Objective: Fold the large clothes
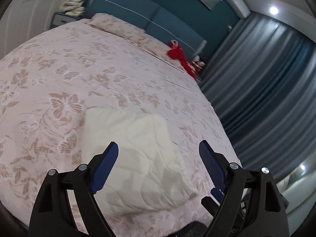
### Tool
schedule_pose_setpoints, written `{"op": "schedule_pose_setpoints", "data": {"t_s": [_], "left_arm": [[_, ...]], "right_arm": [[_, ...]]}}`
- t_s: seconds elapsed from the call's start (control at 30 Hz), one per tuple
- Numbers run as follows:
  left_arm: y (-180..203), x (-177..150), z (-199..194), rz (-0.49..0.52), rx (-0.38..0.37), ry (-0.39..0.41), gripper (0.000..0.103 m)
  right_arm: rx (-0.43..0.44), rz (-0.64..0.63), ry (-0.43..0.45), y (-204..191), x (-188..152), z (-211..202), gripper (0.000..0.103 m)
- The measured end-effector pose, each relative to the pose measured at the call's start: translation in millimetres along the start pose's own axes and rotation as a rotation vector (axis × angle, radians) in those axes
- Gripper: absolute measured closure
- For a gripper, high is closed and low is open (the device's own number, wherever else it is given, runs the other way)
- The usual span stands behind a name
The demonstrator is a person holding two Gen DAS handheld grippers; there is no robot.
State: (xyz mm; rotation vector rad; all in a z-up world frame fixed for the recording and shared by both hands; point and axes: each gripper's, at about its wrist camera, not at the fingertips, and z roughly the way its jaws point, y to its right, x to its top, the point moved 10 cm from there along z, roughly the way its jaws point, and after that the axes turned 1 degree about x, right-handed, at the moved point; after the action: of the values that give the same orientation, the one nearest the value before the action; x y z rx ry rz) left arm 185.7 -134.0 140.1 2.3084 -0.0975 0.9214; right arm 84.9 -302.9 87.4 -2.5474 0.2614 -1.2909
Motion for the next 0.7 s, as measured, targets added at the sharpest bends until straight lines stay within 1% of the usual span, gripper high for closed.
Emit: {"op": "schedule_pose_setpoints", "data": {"t_s": [0.03,0.07,0.1,0.13,0.17,0.2,0.23,0.3,0.37,0.4,0.47,0.5,0.53,0.57,0.6,0.7], "left_arm": [[0.4,6.4,3.3,0.016,0.014,0.0,0.023],[2.6,11.6,7.0,0.037,0.033,0.002,0.024],[7.9,14.6,12.4,0.064,0.043,-0.003,0.024],[10.3,16.7,14.6,0.092,0.043,-0.01,0.024],[13.1,18.0,18.6,0.118,0.052,-0.016,0.025],[13.9,18.9,20.8,0.133,0.059,-0.021,0.025],[20.1,20.0,30.3,0.163,0.059,-0.037,0.026],[27.7,16.8,48.1,0.21,0.072,-0.074,0.03],[40.1,9.7,71.8,0.258,0.075,-0.12,0.035],[44.2,6.1,80.6,0.275,0.075,-0.135,0.035],[53.5,-4.1,108.4,0.32,0.092,-0.178,0.039],[56.9,-10.8,121.3,0.34,0.099,-0.202,0.043],[61.3,-20.8,138.5,0.367,0.112,-0.227,0.046],[62.9,-26.8,147.1,0.385,0.124,-0.239,0.049],[67.0,-37.7,162.5,0.411,0.137,-0.264,0.051],[70.5,-59.6,190.1,0.423,0.158,-0.32,0.053]], "right_arm": [[-0.008,0.007,-0.037,2.9,-1.9,14.1,0.04],[-0.002,0.023,-0.084,6.2,-8.2,27.6,0.047],[0.003,0.045,-0.123,9.1,-16.1,37.1,0.058],[-0.001,0.068,-0.155,14.7,-24.2,43.4,0.063],[0.007,0.08,-0.167,18.1,-29.5,45.6,0.077],[0.038,0.097,-0.167,21.4,-33.7,43.8,0.083],[0.056,0.108,-0.16,22.4,-35.6,39.5,0.085],[0.07,0.136,-0.153,30.6,-40.0,33.4,0.088],[0.049,0.165,-0.146,44.1,-49.4,27.1,0.088],[0.044,0.185,-0.147,50.9,-54.6,25.2,0.089],[0.039,0.241,-0.166,66.9,-69.0,26.0,0.089],[0.037,0.27,-0.176,74.7,-77.3,27.6,0.089],[0.03,0.292,-0.187,81.9,-85.9,30.3,0.089],[0.023,0.303,-0.196,87.1,-91.9,33.0,0.089],[0.019,0.309,-0.201,89.9,-95.8,34.7,0.089],[0.014,0.341,-0.221,102.1,-110.3,43.3,0.089]]}}
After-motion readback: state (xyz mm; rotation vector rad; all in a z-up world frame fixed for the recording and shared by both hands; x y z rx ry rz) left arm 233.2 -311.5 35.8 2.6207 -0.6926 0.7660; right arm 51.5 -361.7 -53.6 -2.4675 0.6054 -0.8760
